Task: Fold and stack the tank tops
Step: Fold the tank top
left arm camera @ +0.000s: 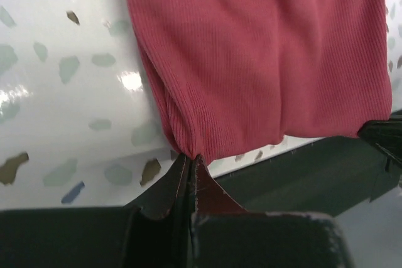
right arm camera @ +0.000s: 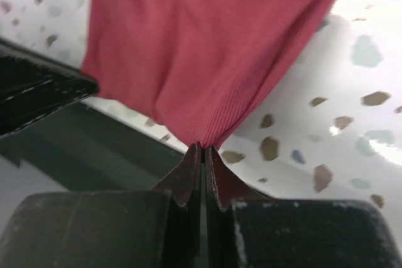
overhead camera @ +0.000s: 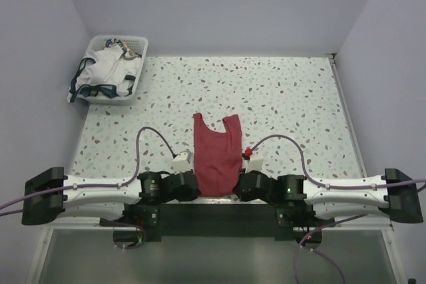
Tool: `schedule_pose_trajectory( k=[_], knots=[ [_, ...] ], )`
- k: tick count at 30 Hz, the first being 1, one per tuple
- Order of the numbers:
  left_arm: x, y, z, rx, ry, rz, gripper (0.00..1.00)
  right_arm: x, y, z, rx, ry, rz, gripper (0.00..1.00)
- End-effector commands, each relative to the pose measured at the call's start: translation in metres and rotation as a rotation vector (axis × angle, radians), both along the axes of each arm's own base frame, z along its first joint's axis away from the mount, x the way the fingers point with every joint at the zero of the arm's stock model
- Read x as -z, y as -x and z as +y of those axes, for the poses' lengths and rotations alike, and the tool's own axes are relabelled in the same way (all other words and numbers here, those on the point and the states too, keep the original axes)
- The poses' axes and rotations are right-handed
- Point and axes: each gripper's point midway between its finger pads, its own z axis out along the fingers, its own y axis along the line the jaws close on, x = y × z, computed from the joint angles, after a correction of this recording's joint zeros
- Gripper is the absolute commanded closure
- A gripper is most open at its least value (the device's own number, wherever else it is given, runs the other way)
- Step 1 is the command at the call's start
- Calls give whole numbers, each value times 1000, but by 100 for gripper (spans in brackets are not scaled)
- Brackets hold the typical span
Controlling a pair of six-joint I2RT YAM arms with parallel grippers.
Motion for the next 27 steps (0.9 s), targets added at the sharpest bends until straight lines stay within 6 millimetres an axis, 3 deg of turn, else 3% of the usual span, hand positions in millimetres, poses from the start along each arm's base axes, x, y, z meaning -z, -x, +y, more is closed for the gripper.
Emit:
schedule_pose_trajectory(
  k=[1,3,8,11,20,27],
  knots=[
    [-26,1,6,-51,-3,-32,100,-26,-4,1,58,41,-101,100],
    [-38,-3,9,-81,10,-52,100,-42,-6,9,57,27,-118,100],
    [-84,-30,5,-149,60,-165,100,-73,-23,7,106,53,-208,100],
    [-95,-51,3,-165,69,-190,100,-82,-35,8,114,74,-220,100],
    [-145,-133,-4,-201,140,-333,100,-103,-91,3,172,73,-245,100],
    [-165,-193,-7,-235,186,-380,100,-111,-148,-1,222,81,-240,100]
  ],
)
